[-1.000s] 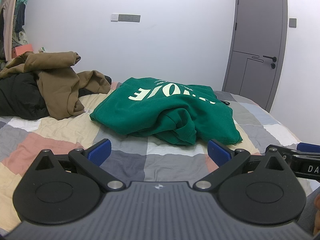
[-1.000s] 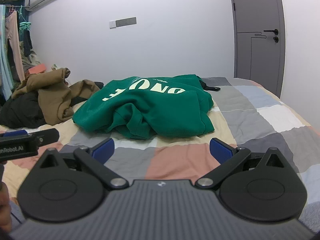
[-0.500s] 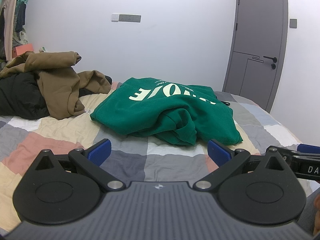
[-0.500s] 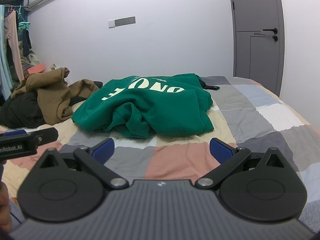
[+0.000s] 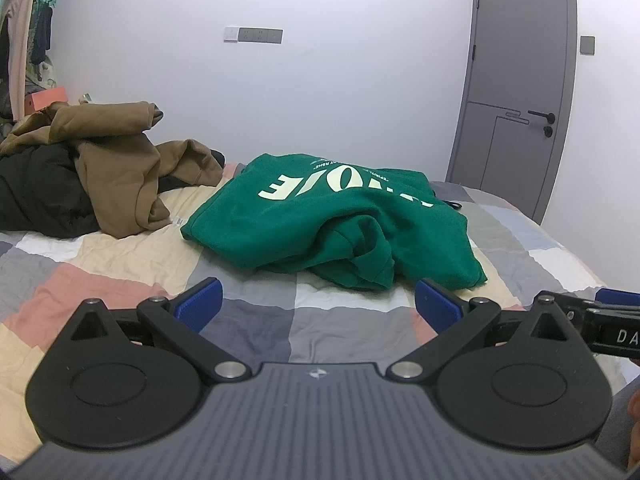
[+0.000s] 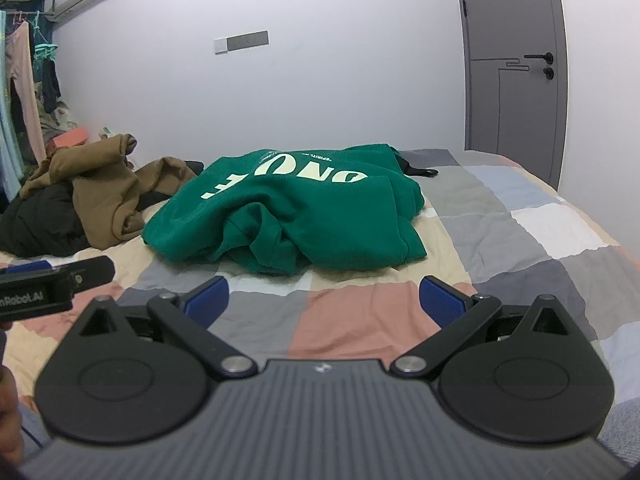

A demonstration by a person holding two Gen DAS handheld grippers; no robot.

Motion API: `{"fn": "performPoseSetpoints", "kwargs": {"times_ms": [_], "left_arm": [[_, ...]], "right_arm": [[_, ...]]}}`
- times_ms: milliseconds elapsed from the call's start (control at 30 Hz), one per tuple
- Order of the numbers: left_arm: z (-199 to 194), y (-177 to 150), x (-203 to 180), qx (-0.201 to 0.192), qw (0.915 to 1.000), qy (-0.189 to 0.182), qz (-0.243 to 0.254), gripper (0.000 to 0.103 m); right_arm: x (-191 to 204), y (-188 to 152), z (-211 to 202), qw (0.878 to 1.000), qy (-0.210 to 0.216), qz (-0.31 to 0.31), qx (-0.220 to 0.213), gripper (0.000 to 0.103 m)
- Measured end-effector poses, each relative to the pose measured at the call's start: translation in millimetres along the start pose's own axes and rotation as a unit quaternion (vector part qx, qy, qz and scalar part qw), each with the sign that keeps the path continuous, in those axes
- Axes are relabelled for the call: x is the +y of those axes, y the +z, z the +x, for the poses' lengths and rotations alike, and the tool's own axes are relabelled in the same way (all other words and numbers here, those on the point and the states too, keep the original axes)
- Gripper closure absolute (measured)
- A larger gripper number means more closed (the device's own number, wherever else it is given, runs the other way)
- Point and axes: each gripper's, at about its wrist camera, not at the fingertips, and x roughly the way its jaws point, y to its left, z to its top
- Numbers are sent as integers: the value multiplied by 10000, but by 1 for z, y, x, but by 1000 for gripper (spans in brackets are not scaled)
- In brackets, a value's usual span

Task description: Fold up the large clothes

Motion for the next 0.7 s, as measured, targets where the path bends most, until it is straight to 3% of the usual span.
{"fn": "performPoseSetpoints", "kwargs": {"times_ms": [300, 700], "left_arm": [[9, -1, 5, 55, 10000, -10, -66, 0], [60, 15, 6, 276, 9992, -226, -158, 0]], "right_arm": [[-2, 3, 9, 9998, -52, 130, 141, 0], [-2, 26, 41, 9996, 41, 190, 217, 0]]}}
